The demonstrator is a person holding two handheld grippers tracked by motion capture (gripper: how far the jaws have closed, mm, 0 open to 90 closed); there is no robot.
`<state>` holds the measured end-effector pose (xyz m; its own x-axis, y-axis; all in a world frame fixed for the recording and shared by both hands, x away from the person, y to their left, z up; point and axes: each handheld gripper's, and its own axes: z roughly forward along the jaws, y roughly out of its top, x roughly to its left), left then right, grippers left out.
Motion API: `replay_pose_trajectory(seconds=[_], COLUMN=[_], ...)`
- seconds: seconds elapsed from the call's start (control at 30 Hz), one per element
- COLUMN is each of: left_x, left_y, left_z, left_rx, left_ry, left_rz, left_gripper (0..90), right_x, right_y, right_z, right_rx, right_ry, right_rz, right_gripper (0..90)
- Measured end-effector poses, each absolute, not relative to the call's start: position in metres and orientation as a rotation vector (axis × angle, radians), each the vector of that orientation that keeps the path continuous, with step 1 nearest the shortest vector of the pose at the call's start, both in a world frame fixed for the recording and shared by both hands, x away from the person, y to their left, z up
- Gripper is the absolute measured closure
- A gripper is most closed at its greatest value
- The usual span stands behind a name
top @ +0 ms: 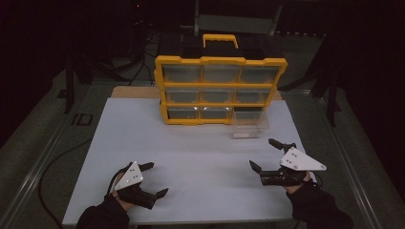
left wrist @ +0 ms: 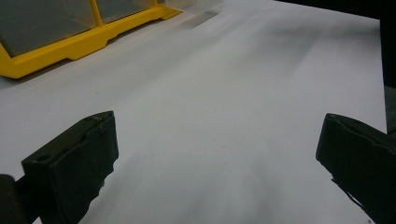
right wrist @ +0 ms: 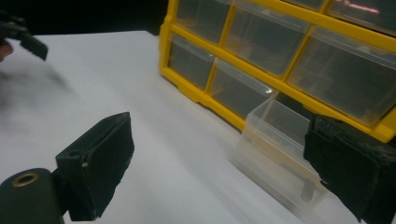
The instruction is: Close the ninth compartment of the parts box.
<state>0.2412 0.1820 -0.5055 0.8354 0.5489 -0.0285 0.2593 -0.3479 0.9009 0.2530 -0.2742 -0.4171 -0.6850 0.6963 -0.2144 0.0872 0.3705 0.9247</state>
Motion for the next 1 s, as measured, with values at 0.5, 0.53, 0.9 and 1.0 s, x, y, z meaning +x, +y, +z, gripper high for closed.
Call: replay_pose_trajectory(seconds=[0.5, 0.53, 0.9, 1.0], left_x=[0.241, 0.241, 0.241, 0.241], left_y=[0.183, 0.183, 0.183, 0.183], left_z=[-0.505, -0.505, -0.505, -0.505], left_rx=[1.938, 1.938, 1.940, 1.939], left_ry=[0.601, 0.601, 0.601, 0.601], left_rz=[0.344, 0.343, 0.342, 0.341], left_gripper=[0.0, 0.0, 0.0, 0.0], right_x=[0.264, 0.265, 0.275, 0.280], right_y=[-0.284, -0.285, -0.288, -0.289], right_z=[-0.464, -0.466, -0.491, -0.496], right_rx=[0.819, 0.820, 0.895, 0.919], right_ry=[2.019, 2.024, 2.080, 2.098], right_rz=[1.264, 1.264, 1.185, 1.141], right_gripper=[9.3, 9.3, 9.4, 9.4])
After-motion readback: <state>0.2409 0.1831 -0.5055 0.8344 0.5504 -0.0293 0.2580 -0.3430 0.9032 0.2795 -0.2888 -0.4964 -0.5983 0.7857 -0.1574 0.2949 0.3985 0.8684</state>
